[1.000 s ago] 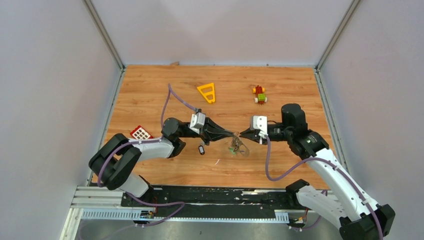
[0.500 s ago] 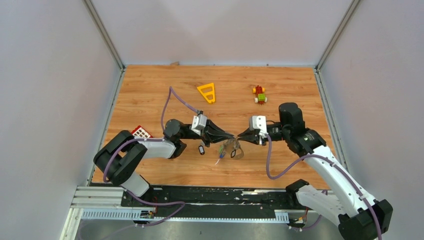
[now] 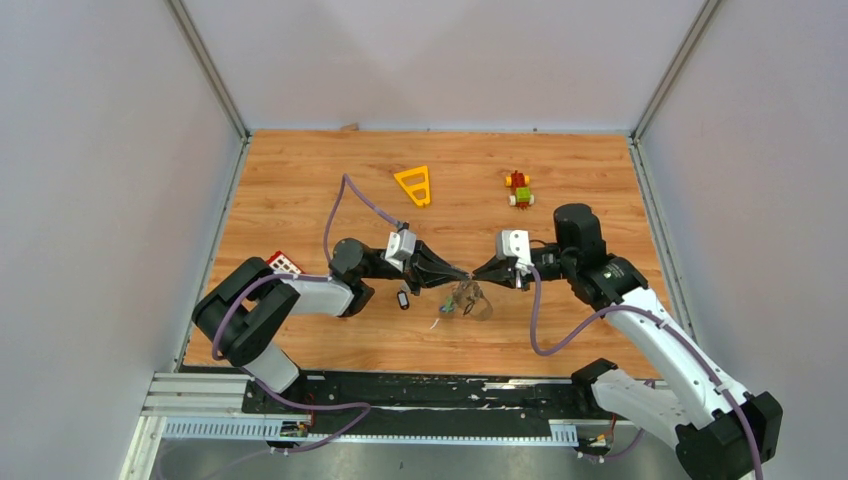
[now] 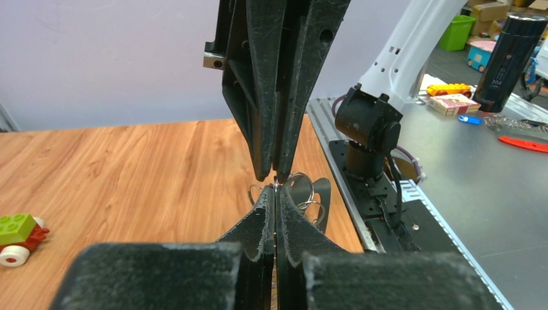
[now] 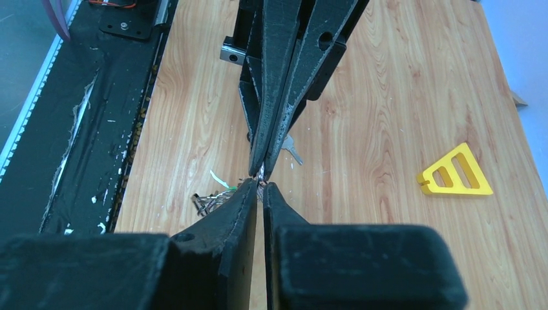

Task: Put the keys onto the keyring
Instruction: Adjust the keyring.

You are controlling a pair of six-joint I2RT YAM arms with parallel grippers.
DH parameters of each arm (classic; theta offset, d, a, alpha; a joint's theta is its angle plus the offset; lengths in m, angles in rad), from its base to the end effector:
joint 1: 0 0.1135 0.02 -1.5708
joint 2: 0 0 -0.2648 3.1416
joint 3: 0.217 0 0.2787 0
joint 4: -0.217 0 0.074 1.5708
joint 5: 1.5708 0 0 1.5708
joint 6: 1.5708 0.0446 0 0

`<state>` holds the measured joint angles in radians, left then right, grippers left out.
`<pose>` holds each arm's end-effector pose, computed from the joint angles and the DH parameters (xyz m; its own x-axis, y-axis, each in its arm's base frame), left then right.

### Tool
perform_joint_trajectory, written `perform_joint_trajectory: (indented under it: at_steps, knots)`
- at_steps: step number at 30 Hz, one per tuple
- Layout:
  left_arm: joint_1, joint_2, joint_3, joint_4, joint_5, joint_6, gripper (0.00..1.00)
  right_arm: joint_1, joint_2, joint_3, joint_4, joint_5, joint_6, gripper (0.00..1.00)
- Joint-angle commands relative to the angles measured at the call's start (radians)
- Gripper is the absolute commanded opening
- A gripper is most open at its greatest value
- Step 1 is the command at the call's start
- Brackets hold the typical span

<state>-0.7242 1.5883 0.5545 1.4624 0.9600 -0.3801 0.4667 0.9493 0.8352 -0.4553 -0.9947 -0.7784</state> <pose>0.2050 -0.2301 0.2165 -0.0590 -0.2319 -0.9709 0.9866 -0.1617 -0.0213 0.1849 0.1350 0.3044 0.2721 -0.2912 -0.9171 -0.9617 -0.0502 -0.2694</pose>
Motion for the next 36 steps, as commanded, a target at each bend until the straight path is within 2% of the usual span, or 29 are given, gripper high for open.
perform_joint_trajectory:
  at_steps: [1,7,13,22,24,27,36]
  knots:
    - [-0.003,-0.010,0.033,0.079,-0.003,0.025,0.00,0.020,0.016,-0.001,0.048,-0.028,0.016,0.10]
    - [-0.003,-0.031,0.030,0.024,0.006,0.061,0.00,0.038,0.028,-0.001,0.070,0.024,0.027,0.08]
    - [-0.003,-0.023,0.029,0.025,0.053,0.063,0.00,0.039,0.019,0.002,0.069,0.079,-0.003,0.03]
    - [-0.003,-0.032,0.046,-0.036,0.032,0.099,0.00,0.065,0.012,-0.005,0.058,0.131,-0.038,0.00]
    - [-0.003,-0.064,0.048,-0.130,0.022,0.173,0.00,0.065,0.001,0.009,0.034,0.159,-0.061,0.00]
    - [-0.003,-0.117,0.062,-0.353,-0.014,0.331,0.05,0.067,-0.014,0.037,-0.007,0.188,-0.091,0.00]
    - [-0.001,-0.224,0.184,-0.961,-0.092,0.664,0.28,0.091,-0.039,0.082,-0.089,0.256,-0.146,0.00]
